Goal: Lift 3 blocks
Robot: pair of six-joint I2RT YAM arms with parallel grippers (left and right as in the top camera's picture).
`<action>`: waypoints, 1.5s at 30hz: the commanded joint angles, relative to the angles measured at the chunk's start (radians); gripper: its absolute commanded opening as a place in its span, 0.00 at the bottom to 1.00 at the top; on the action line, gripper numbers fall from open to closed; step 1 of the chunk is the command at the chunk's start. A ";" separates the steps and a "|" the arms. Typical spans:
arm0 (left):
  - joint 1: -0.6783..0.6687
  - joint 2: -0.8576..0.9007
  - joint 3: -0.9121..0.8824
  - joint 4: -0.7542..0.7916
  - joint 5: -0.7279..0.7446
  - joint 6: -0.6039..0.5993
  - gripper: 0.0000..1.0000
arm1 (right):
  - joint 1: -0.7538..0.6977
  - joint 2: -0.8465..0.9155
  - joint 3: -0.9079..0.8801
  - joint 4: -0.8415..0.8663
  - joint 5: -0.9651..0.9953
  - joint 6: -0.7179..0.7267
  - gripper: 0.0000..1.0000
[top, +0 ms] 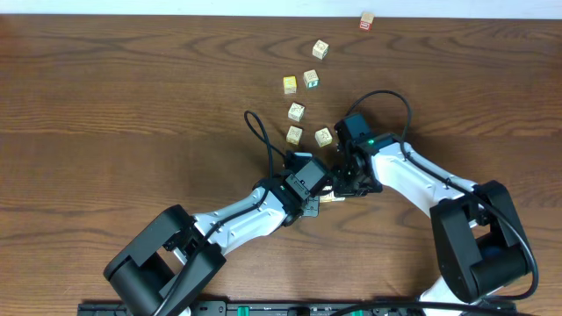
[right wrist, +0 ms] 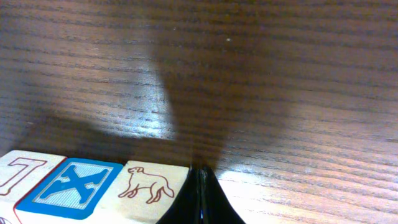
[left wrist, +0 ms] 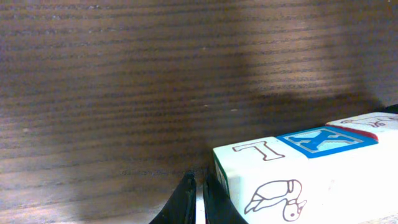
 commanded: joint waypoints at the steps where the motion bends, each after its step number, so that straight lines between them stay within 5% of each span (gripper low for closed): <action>1: -0.003 -0.016 0.016 0.018 0.019 0.039 0.08 | -0.023 0.028 0.012 -0.009 -0.037 -0.022 0.01; 13: 0.093 -0.074 0.017 0.037 -0.064 0.119 0.08 | -0.084 -0.016 0.012 -0.009 0.098 -0.039 0.01; 17: 0.126 -0.100 0.017 0.050 -0.181 0.142 0.09 | -0.085 -0.027 0.018 0.042 0.140 -0.061 0.09; 21: 0.175 -0.188 0.038 0.070 -0.296 0.269 0.09 | -0.098 -0.044 0.103 0.078 0.143 -0.148 0.04; 27: 0.209 -0.499 0.048 0.048 -0.504 0.393 0.13 | -0.119 -0.198 0.233 0.067 0.207 -0.225 0.27; 32: 0.159 -0.802 0.048 -0.071 -0.726 0.414 0.16 | -0.118 -0.411 0.240 0.020 0.232 -0.234 0.47; 42: -0.099 -1.219 0.047 -0.365 -1.025 0.396 0.32 | -0.116 -0.844 0.240 -0.274 0.287 -0.205 0.48; 45: -0.218 -1.278 0.047 -0.409 -1.117 0.375 0.36 | -0.116 -0.972 0.240 -0.367 0.313 -0.196 0.58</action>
